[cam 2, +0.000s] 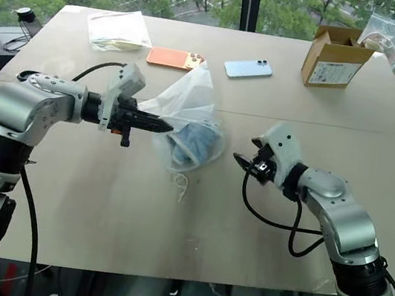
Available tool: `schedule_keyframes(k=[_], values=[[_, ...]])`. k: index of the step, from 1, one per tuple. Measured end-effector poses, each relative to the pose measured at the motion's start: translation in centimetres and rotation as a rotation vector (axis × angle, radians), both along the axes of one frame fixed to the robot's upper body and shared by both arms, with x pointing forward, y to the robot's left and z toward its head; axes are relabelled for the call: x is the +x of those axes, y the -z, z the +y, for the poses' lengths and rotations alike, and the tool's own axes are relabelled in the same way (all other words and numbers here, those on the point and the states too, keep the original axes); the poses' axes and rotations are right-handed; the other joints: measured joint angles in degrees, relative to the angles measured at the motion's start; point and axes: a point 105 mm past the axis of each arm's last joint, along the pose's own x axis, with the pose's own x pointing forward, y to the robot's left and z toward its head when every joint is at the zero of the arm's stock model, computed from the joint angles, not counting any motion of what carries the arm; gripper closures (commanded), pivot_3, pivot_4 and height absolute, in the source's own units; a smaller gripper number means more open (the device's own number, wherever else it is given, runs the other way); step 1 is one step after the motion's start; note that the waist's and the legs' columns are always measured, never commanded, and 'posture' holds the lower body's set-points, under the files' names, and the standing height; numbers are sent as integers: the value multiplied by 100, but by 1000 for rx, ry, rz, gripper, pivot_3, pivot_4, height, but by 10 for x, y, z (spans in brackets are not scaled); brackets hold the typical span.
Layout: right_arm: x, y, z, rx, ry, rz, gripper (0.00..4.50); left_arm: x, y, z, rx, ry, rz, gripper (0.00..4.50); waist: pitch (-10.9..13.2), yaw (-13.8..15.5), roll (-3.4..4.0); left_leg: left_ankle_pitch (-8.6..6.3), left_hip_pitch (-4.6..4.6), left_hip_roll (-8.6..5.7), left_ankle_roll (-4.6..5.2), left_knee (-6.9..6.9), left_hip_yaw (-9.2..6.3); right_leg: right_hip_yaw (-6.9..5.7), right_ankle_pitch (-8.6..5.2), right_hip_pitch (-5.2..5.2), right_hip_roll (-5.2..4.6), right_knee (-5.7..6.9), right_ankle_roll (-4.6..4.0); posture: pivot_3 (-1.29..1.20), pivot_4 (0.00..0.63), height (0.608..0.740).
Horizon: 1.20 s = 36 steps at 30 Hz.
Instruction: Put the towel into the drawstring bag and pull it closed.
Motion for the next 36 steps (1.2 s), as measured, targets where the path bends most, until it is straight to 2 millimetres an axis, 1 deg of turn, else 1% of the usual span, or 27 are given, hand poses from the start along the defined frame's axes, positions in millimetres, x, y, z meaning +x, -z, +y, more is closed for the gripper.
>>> schedule_keyframes(k=[3,8,11,13,14,15,17,18,19,20,21,22,23,24,25,26,27,30,33,36], values=[[7,8,1,-12,28,1,1538,7,-4,2,35,27,-36,4500,0,0,-1,-2,-5,0,3,7,2,2,0,-1,0,0,1,0,150,740],[15,24,17,-35,16,-9,1538,9,-4,6,89,76,-74,4500,2,-57,0,-2,-8,1,4,5,3,4,0,-5,1,0,1,0,150,740],[23,22,22,-55,9,-49,1538,16,-15,12,116,65,-112,4500,4,-47,-1,-2,-8,1,4,7,1,1,0,-5,2,4,1,0,150,740],[22,15,40,-11,-55,-73,1538,23,-25,17,128,40,-139,4500,3,-47,-2,-2,-7,2,4,9,-2,-1,0,-4,3,5,1,0,150,740],[15,13,54,33,-119,-65,1538,28,-30,17,124,28,-154,4500,3,-49,-2,-2,-6,2,5,9,-4,-2,0,-4,4,7,1,0,150,740],[2,9,77,94,-226,-45,1538,33,-34,13,119,21,-181,4500,3,-51,-1,-2,-7,3,4,8,-5,-3,0,-4,5,6,1,0,150,740],[-25,5,110,177,-414,2,1538,38,-35,4,117,21,-221,4500,4,-52,0,-2,-7,3,4,8,-5,-2,0,-4,3,5,1,0,150,740],[-31,4,116,194,-460,15,1538,41,-35,1,115,19,-240,4500,4,-50,0,-2,-8,3,4,9,-4,-2,1,-2,2,4,1,0,150,740],[-33,4,118,195,-483,22,1538,43,-34,-3,99,15,-274,4500,4,-43,0,-3,-9,-1,4,15,-4,-2,1,-1,-3,4,2,0,150,740],[-31,4,117,186,-480,16,1538,43,-32,-3,96,17,-284,4500,4,-39,0,-3,-9,-2,5,20,-2,-1,2,0,-6,5,3,0,150,740],[-25,5,111,168,-454,2,1538,42,-27,-2,97,22,-279,4500,4,-38,0,-3,-9,-3,5,23,0,1,5,1,-6,6,8,0,150,740],[-18,4,103,152,-416,-11,1538,41,-23,0,98,25,-265,4500,4,-30,-1,-3,-9,-4,6,25,-1,1,6,1,-6,9,9,0,150,740],[-8,5,89,117,-353,-34,1538,38,-17,3,100,25,-236,4500,4,-19,-1,-3,-8,-4,6,26,-3,-1,6,0,-6,14,9,0,150,740],[-7,5,88,114,-347,-36,1538,38,-16,4,100,25,-233,4500,4,-17,-1,-3,-8,-4,6,26,-3,-2,6,0,-5,15,9,0,150,740],[0,7,73,69,-289,-53,1538,37,-15,6,100,20,-219,4500,4,-12,-1,-3,-8,-3,6,26,-8,-6,5,0,-4,19,8,0,150,740],[5,10,63,39,-239,-59,1538,37,-17,6,93,18,-226,4500,4,-12,-1,-3,-7,-3,6,26,-8,-7,4,-1,-3,23,7,0,150,740],[11,22,50,9,-153,-44,1538,37,-22,9,84,6,-239,4500,4,-42,-1,-3,-6,-2,6,25,-3,0,4,-2,-2,25,7,0,150,740],[17,25,50,3,-115,-47,1538,37,-21,7,81,10,-237,4500,4,-78,-1,-3,1,-1,6,25,4,10,4,-4,0,34,7,0,150,740],[29,31,58,21,-55,-25,1538,38,-21,7,81,7,-237,4500,4,-70,-1,-3,4,0,6,26,3,9,4,-6,2,44,7,0,150,740],[35,35,68,49,-21,-6,1538,38,-22,7,78,4,-242,4500,4,-58,-1,-3,2,-1,6,29,3,9,4,-6,1,44,7,0,150,740]])
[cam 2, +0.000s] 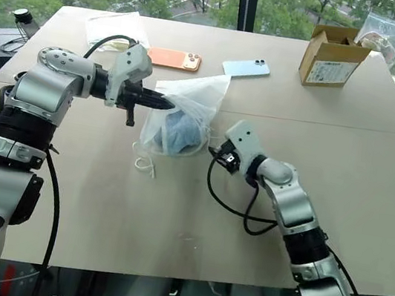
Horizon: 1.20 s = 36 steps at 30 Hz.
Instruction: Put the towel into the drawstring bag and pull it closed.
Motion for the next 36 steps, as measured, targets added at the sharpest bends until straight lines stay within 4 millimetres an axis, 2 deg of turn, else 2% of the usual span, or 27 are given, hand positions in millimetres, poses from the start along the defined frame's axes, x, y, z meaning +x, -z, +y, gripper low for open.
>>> schedule_keyframes(k=[8,11,15,16,21,24,30,34,35,36], values=[[14,10,-9,-57,91,-39,1538,1,-1,1,-6,-10,-2,4500,0,4,0,0,-2,-1,0,0,-2,-3,0,0,-1,0,0,0,150,740],[19,17,-11,-65,128,-45,2334,0,-1,2,-12,-16,-1,4500,0,-15,0,0,1,0,0,0,0,1,0,-1,0,1,0,0,150,740],[25,17,-5,-34,158,-61,4191,-1,2,3,-22,-25,-1,4500,0,-10,0,0,3,0,-1,0,0,2,0,-1,0,5,0,0,150,740],[26,17,-6,-22,170,-61,4463,-1,3,3,-22,-25,-2,4500,0,-7,0,0,2,0,0,1,0,2,0,-1,0,5,0,0,150,740],[28,9,-11,54,241,-70,4463,-3,7,1,-33,-34,-14,4500,0,6,0,0,1,-1,-1,1,-1,2,0,-1,-2,4,0,0,150,740],[20,3,-19,129,280,-61,4463,-8,15,0,-56,-37,5,4500,0,4,0,0,0,0,-1,0,-2,1,0,-1,-2,4,-1,0,150,740],[8,7,-32,123,311,-33,4463,-9,15,0,-67,-47,1,4500,0,1,0,0,6,-1,0,2,0,3,0,-1,-1,17,-1,0,150,740],[5,2,-43,97,323,-44,4463,-9,15,-2,-77,-48,4,4500,0,2,0,0,6,-1,0,5,0,3,0,-1,-1,20,-1,0,150,740],[4,0,-44,87,312,-48,3893,-9,15,-2,-78,-46,4,4500,0,1,0,0,6,-1,0,5,0,3,0,-1,-1,20,-1,0,150,740],[3,0,-44,80,304,-49,3652,-9,16,-3,-81,-44,4,4500,0,0,0,0,6,-1,0,5,0,3,0,-1,-1,20,-1,0,150,740]])
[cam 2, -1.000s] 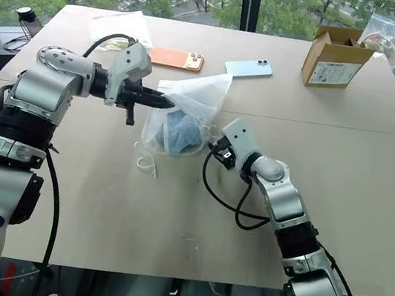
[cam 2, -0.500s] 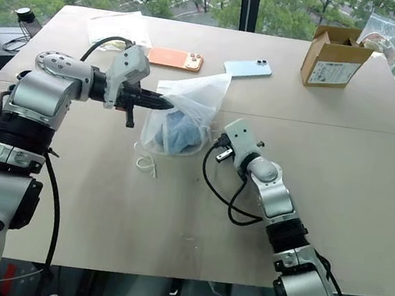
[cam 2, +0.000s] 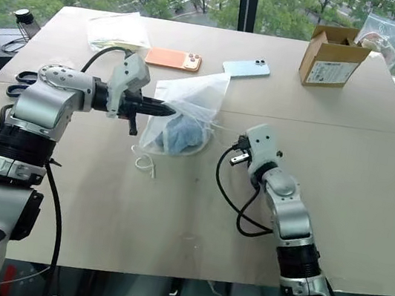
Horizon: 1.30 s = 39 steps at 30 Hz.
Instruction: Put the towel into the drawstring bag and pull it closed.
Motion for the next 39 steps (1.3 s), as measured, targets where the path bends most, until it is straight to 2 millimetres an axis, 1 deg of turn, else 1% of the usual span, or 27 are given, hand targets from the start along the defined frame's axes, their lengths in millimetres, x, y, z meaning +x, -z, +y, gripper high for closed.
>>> schedule_keyframes(k=[1,4,5,7,10,14,15,16,17,18,20,21,23,24,25,26,27,28,29,30,31,32,34,36,37,39], values=[[-1,1,1,-5,-13,7,3166,0,1,0,-3,-2,0,4500,0,-1,0,0,0,0,0,0,0,0,0,0,0,0,0,0,150,740],[-6,6,13,-27,-76,26,1822,-1,3,-1,-6,-1,8,4500,0,-8,0,0,0,0,0,0,0,1,0,0,0,1,0,0,150,740],[-4,7,16,-40,-83,29,1292,-1,3,-1,-7,-3,8,4500,0,-11,0,0,1,0,0,0,1,1,0,0,0,2,0,0,150,740],[2,8,23,-68,-84,31,504,-1,3,-2,-7,-3,5,4500,0,-12,0,0,2,0,0,2,2,2,0,0,0,5,0,0,150,740],[12,3,30,-81,-85,9,504,-3,1,-4,-7,4,-5,4500,0,-3,0,0,1,0,0,3,1,0,0,0,0,5,0,0,150,740],[29,1,36,-134,-54,-33,504,-5,5,-4,-14,-2,4,4500,0,-9,0,0,1,0,0,3,3,2,0,-1,0,5,0,0,150,740],[31,2,35,-145,-41,-36,1020,-6,6,-5,-16,-1,6,4500,0,-8,0,0,1,0,-1,3,1,1,0,-1,0,5,0,0,150,740],[34,4,34,-160,-31,-39,1242,-6,7,-5,-16,-2,7,4500,0,-8,0,0,0,0,-1,3,1,1,0,-1,0,4,-1,0,150,740],[35,6,33,-169,-24,-41,1775,-6,6,-5,-16,-1,5,4500,0,-4,0,0,0,0,-1,3,1,1,0,-2,0,4,-1,0,150,740],[36,9,32,-177,-19,-40,2082,-6,4,-6,-21,-3,-4,4500,0,-1,0,0,-1,0,-1,3,2,1,0,-2,0,3,-1,0,150,740],[37,11,31,-181,-18,-39,2951,-7,3,-5,-31,-5,-5,4500,0,-4,0,0,-1,0,-1,3,3,3,0,-2,-1,3,-1,0,150,740],[37,10,31,-179,-20,-45,3481,-8,2,-4,-57,-10,21,4229,0,-6,0,0,-1,0,0,3,2,2,0,-2,-1,4,0,0,150,740],[35,8,30,-175,-24,-52,4342,-10,1,-3,-108,-20,69,3665,0,-9,0,0,0,0,0,3,0,1,0,-2,0,4,0,0,150,740],[32,7,29,-171,-29,-55,4500,-11,-2,-2,-149,-27,94,3169,0,-9,0,0,-1,0,0,3,-1,0,0,-2,0,4,0,0,150,740],[29,8,27,-165,-32,-51,4500,-13,-5,2,-176,-37,112,2699,0,-13,0,0,-2,1,0,3,-1,1,0,-3,0,4,0,0,150,740],[24,8,24,-156,-33,-47,4500,-18,-10,8,-204,-45,127,2094,0,-28,0,0,-1,2,0,2,-1,7,0,-5,0,4,0,0,150,740],[23,9,22,-154,-31,-41,4500,-21,-11,11,-215,-52,137,1727,0,-28,0,0,0,2,0,2,-2,8,0,-5,0,4,0,0,150,740],[19,9,21,-145,-36,-33,4500,-28,-11,19,-235,-69,163,1319,0,-47,0,0,1,4,0,1,-4,13,0,-7,1,4,0,0,150,740],[15,7,19,-134,-36,-33,4500,-36,-8,29,-249,-92,193,837,0,-90,1,0,3,4,0,-4,-7,20,0,-9,0,6,0,0,150,740],[11,2,15,-115,-25,-32,4500,-50,3,45,-259,-144,250,514,0,-153,2,0,4,6,0,-7,-8,27,-1,-16,0,7,-1,0,150,740],[10,-1,10,-109,-10,-35,4500,-60,15,54,-261,-179,298,32,0,-163,2,0,4,6,0,-7,-8,29,-1,-17,0,8,-1,0,150,740],[8,-5,6,-103,1,-39,4500,-69,26,60,-261,-203,338,32,0,-163,2,0,5,7,0,-7,-7,29,0,-17,0,10,-1,0,150,740],[6,-14,1,-83,21,-47,4500,-92,56,67,-249,-260,418,32,-1,-122,1,0,7,10,0,-7,-11,23,-1,-16,-2,12,-2,0,150,740],[4,-18,4,-75,17,-49,4500,-101,69,64,-243,-283,425,32,-1,-75,0,0,10,11,0,-6,-14,19,0,-11,-2,13,-2,0,150,740],[3,-19,7,-67,10,-46,4500,-106,79,58,-247,-293,421,32,-1,-21,0,0,16,10,0,-5,-11,21,0,-5,-4,15,-3,0,150,740],[1,-18,11,-61,-2,-38,4500,-106,90,50,-256,-330,387,32,-2,53,-1,0,19,8,0,-1,-9,8,0,6,-5,12,-3,0,150,740]])
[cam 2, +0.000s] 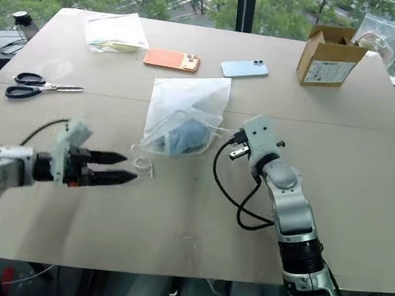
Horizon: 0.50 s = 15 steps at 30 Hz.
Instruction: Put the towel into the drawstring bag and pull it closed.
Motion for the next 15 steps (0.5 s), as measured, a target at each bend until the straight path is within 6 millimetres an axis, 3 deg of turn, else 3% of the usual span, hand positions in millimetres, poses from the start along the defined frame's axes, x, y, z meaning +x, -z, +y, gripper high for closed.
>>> schedule_keyframes(k=[7,10,12,13,15], values=[[0,3,-1,-8,1,17,4500,30,10,-21,75,-233,-206,32,-8,117,-2,0,46,-7,0,-4,8,6,1,39,-1,4,-1,0,150,740],[0,3,-5,-18,7,13,4500,40,14,-18,147,-304,-253,883,-10,91,1,0,83,-5,0,-12,11,11,-1,65,4,3,-2,0,150,740],[-1,4,-9,-21,18,17,4500,43,17,-17,186,-320,-277,1680,-15,88,10,0,85,-5,0,-12,12,13,-1,66,5,3,-2,0,150,740],[0,5,-11,-20,21,19,4500,43,17,-18,192,-318,-286,2300,-16,87,12,0,85,-5,0,-12,13,14,-1,66,5,2,-2,0,150,740],[1,4,-14,-8,31,24,4500,47,21,-20,194,-332,-309,2970,-19,89,13,0,85,-5,0,-11,12,15,-1,67,4,2,-2,0,150,740]])
